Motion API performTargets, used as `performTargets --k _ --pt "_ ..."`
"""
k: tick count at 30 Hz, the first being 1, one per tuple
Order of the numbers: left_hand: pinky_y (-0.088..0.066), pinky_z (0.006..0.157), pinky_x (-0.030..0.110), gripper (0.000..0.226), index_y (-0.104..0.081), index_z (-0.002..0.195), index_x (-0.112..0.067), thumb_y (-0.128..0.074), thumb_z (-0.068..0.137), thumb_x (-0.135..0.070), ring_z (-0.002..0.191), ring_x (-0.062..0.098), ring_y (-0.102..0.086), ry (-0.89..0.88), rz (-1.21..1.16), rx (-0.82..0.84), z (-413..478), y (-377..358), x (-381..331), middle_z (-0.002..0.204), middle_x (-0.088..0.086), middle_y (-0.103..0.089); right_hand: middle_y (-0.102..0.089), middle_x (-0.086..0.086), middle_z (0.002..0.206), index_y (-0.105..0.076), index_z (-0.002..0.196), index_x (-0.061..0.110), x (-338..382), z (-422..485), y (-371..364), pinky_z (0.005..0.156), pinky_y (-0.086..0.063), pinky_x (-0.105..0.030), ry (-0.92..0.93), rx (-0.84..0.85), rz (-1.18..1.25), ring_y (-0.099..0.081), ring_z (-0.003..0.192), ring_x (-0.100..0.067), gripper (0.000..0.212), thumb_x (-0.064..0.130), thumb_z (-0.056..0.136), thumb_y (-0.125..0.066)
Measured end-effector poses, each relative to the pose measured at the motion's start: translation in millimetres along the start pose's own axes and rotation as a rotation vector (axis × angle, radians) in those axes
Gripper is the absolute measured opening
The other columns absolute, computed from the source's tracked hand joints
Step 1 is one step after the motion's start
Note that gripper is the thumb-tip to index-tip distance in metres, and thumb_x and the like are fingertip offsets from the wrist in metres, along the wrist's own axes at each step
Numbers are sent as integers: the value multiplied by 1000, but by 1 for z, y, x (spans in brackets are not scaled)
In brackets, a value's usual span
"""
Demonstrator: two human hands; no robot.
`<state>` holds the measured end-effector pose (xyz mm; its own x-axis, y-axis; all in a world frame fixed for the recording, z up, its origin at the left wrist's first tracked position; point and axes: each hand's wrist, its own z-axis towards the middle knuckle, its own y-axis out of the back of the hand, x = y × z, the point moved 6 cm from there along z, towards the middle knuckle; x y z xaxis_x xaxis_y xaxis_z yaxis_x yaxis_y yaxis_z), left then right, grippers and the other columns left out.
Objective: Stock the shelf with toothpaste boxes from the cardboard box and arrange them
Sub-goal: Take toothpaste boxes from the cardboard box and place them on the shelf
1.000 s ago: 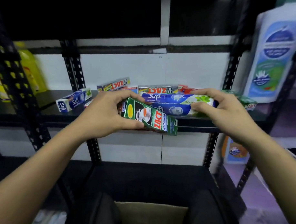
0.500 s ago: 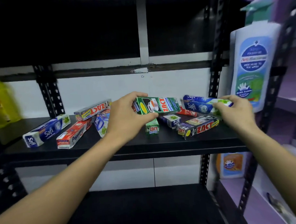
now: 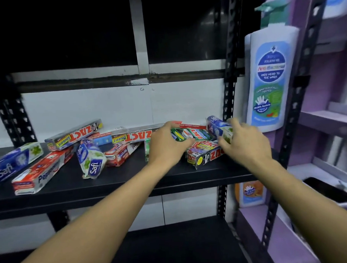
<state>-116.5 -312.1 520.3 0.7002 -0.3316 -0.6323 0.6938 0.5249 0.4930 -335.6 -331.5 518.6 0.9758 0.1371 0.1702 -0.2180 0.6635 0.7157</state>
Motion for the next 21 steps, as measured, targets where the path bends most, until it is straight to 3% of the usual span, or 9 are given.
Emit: performTargets --k 4,10,15,21 --pt "-55 81 32 61 -60 121 -23 -77 73 -58 100 12 -63 -76 201 20 5 -4 -4 114 -8 -68 -63 -12 107 -53 126 17 -8 2 -9 68 -46 -39 46 20 58 -57 97 -36 44 38 88 -56" --pt "-54 87 38 65 -60 125 -23 -72 75 -64 108 16 -62 -76 251 91 6 -7 8 120 -5 -67 -67 -15 96 -59 113 12 -20 9 -12 64 -45 -40 -13 -89 -6 -56 85 -39 35 36 88 -56" --pt "-48 93 32 65 -59 126 -20 -77 75 -57 113 14 -55 -121 204 72 9 -8 3 124 -4 -60 -67 -17 108 -54 124 12 -27 16 -12 75 -46 -44 -97 -117 10 -56 96 -42 47 45 91 -58" --pt "-44 92 26 73 -53 131 -18 -80 73 -53 115 14 -53 -143 183 116 13 -16 -4 127 -3 -58 -59 -15 123 -41 136 18 -37 22 -21 87 -49 -49 -130 42 124 -53 111 -40 66 55 84 -60"
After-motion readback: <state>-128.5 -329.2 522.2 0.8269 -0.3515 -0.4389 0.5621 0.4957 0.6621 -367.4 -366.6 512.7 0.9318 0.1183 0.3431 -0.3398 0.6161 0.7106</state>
